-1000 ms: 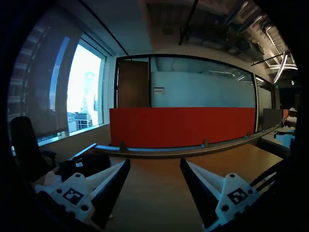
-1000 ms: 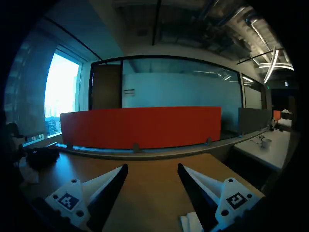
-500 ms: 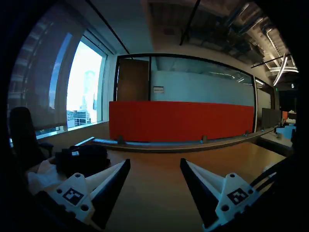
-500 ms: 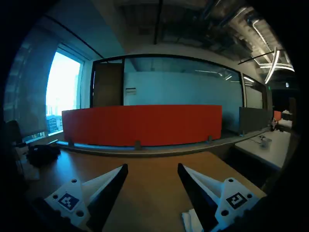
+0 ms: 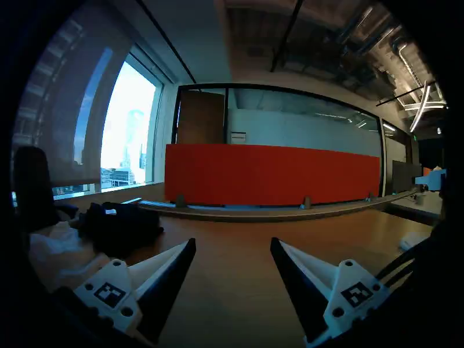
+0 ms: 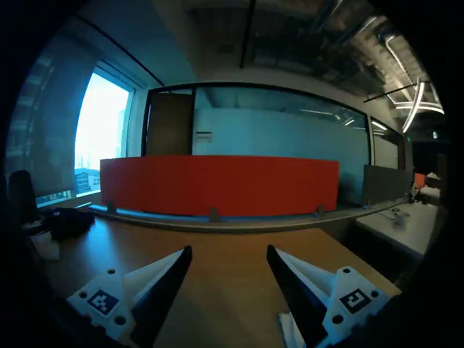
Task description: Fold towel
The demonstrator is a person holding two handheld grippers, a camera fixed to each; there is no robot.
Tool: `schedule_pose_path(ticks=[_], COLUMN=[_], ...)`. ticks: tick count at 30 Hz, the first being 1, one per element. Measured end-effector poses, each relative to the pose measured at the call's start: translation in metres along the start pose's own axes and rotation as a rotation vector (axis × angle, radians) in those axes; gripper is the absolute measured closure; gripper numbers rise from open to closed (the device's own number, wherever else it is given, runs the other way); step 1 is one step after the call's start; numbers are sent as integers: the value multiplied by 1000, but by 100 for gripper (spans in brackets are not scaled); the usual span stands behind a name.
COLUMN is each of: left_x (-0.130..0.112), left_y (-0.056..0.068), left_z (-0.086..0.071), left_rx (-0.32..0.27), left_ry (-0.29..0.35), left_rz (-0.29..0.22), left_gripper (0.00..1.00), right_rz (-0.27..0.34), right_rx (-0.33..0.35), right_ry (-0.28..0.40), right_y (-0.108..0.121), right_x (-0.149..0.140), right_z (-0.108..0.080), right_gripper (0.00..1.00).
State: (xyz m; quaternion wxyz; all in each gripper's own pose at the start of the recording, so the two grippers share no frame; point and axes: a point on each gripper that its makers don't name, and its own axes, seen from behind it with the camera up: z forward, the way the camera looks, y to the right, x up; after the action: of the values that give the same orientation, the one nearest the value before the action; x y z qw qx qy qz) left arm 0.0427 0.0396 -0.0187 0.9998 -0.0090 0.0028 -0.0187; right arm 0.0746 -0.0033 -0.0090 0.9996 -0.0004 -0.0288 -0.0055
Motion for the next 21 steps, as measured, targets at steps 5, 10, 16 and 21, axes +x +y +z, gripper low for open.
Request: schedule_pose_path(ticks=[5, 10, 16, 21], left_x=[-4, -7, -13, -20], left_y=[-10, -20, -29, -32], left_z=[-1, 2, 5, 7], left_rx=[-3, -8, -15, -23], left_ry=[22, 38, 47, 46], left_rz=[24, 27, 26, 23], left_gripper=[5, 5, 5, 5], right_rz=[5, 6, -3, -4], right_rx=[-5, -11, -22, -25], right_ry=[-3, -8, 0, 7], right_y=[-7, -9, -8, -6], right_x=[-9, -17, -19, -19], right_z=[-2, -3, -3, -4], right_gripper=[1, 1, 0, 0])
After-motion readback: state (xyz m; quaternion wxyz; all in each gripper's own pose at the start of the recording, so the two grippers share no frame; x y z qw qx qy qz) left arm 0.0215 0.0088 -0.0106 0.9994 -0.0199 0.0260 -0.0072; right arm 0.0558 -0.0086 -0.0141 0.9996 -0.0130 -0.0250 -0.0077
